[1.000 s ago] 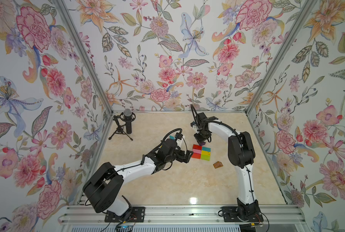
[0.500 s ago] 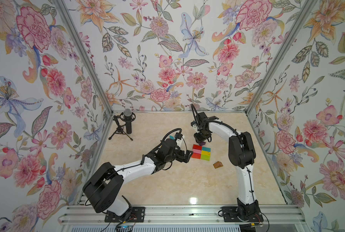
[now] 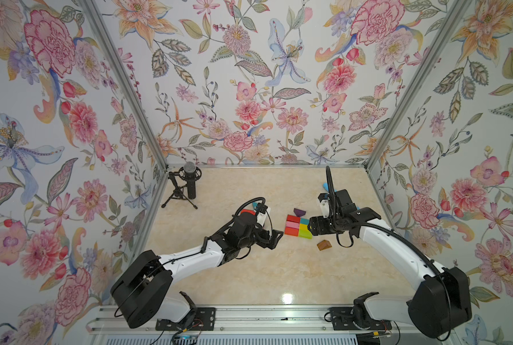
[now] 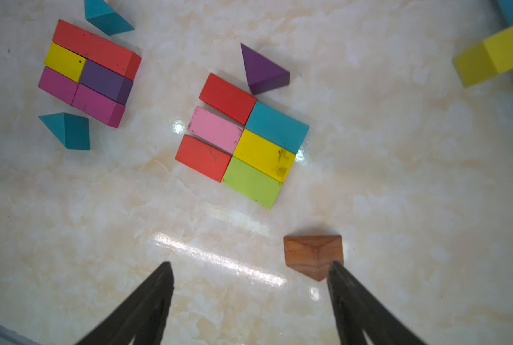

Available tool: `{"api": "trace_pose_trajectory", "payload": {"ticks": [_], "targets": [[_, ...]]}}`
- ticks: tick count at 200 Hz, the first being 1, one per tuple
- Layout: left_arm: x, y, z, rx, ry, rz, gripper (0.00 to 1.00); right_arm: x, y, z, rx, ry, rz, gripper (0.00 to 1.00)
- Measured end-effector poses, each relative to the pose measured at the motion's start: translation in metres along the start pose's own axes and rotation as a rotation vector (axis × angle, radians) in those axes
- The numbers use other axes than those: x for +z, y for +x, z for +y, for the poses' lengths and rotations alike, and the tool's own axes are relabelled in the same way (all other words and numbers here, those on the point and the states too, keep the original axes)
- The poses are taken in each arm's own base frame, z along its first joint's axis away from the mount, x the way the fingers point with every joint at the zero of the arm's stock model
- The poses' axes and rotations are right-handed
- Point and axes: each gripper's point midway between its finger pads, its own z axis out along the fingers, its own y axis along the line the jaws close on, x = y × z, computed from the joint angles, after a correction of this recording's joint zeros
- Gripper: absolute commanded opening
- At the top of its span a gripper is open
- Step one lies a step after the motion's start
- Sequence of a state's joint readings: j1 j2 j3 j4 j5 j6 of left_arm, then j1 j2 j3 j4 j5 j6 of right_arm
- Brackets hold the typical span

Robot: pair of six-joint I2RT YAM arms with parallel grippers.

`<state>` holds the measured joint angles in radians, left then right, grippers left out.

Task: Assemble a piece of candy with building blocks
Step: Pick up the building block from the center of the board.

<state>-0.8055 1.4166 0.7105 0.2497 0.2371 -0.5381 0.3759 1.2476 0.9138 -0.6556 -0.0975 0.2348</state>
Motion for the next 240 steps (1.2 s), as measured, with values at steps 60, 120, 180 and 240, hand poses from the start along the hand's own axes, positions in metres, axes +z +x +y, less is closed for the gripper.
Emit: {"api": "trace_pose_trajectory", "payload": {"ticks": [60,120,180,240], "targets": [[0.025,0.046,-0.059,0.086,0.125,0.105,0.99,0.024,0.059,-0.037,0.201,0.056,0.054,0.85],[0.043,0.045,-0.071,0.067,0.165,0.086,0.99,0.041,0.042,-0.066,0.256,0.077,0.021,0.78],[0.058,0.066,-0.083,0.077,0.216,0.151,0.99,0.059,0.043,-0.053,0.242,-0.024,0.017,0.69],[0.056,0.062,-0.088,0.083,0.231,0.124,0.99,0.072,0.065,-0.029,0.195,-0.081,0.075,0.63]]}}
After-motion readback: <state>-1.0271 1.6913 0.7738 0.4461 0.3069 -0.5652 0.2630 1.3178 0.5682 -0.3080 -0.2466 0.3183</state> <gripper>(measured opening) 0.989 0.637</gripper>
